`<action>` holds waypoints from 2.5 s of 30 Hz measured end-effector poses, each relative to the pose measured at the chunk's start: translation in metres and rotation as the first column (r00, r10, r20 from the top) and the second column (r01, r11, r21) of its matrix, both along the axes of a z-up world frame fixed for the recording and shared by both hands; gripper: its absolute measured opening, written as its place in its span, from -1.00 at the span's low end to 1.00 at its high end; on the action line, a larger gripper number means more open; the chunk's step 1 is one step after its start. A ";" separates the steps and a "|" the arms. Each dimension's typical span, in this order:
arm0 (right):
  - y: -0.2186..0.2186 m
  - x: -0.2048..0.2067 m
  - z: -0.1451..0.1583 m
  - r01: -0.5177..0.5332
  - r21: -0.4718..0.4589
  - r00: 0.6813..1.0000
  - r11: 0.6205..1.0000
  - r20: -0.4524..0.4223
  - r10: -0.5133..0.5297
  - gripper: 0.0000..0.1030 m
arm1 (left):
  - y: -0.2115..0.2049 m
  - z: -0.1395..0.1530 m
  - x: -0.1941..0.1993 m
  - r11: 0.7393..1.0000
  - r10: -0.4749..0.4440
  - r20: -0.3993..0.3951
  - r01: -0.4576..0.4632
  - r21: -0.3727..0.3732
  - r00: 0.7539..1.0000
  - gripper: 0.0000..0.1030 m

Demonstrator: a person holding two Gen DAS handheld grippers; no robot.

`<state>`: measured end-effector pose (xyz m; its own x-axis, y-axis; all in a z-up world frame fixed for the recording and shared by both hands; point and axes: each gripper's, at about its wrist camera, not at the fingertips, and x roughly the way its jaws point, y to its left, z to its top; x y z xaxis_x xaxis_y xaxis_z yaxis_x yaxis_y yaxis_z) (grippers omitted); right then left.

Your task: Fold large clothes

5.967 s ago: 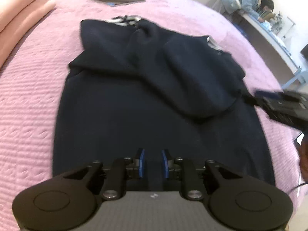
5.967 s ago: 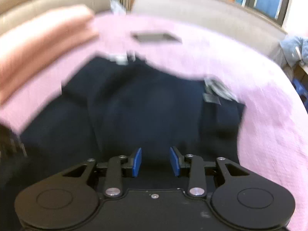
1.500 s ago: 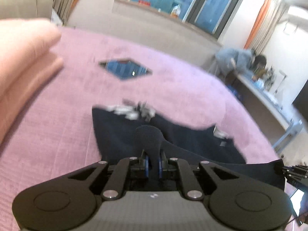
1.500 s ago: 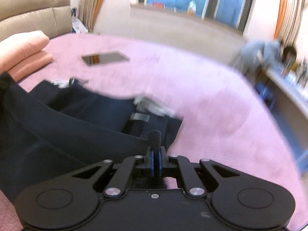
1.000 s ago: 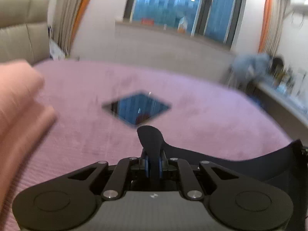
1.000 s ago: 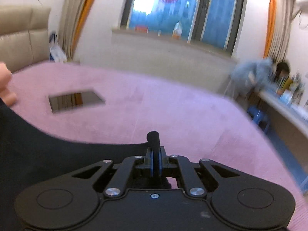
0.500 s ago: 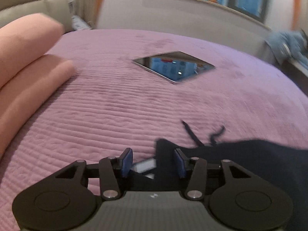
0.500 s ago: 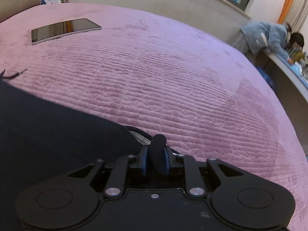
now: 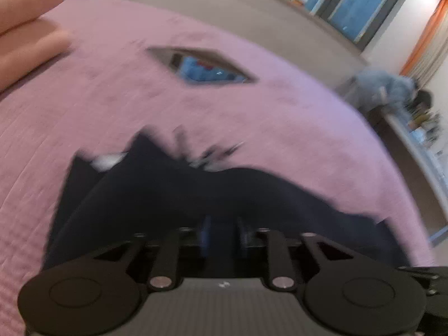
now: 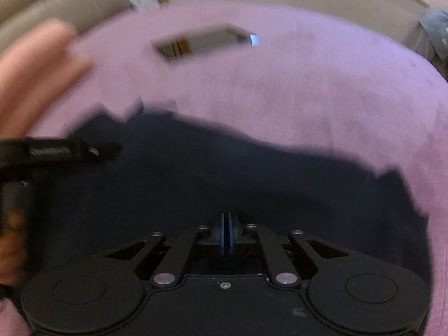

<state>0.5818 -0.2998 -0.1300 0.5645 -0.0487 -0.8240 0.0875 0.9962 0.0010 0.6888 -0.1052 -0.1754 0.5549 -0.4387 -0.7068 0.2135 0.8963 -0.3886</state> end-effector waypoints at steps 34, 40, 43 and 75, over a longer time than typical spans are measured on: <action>0.063 -0.167 0.065 0.097 -0.004 0.992 0.995 0.087 -0.096 -0.84 | 0.156 0.020 -0.223 0.970 0.173 -0.236 -0.206 -0.127 0.956 0.16; 0.060 -0.158 0.026 0.123 0.048 0.991 0.991 0.049 -0.125 -0.85 | 0.166 -0.013 -0.220 0.908 0.247 -0.214 -0.303 -0.290 0.945 0.15; 0.052 -0.167 0.024 0.133 0.104 0.987 0.986 0.073 -0.141 -0.85 | 0.171 -0.027 -0.210 0.856 0.269 -0.204 -0.330 -0.398 0.941 0.13; -0.020 -0.176 -0.011 0.180 0.577 0.955 0.797 0.094 -0.283 -0.81 | -0.065 0.100 -0.170 0.898 -0.260 0.354 0.360 -0.254 0.898 -0.86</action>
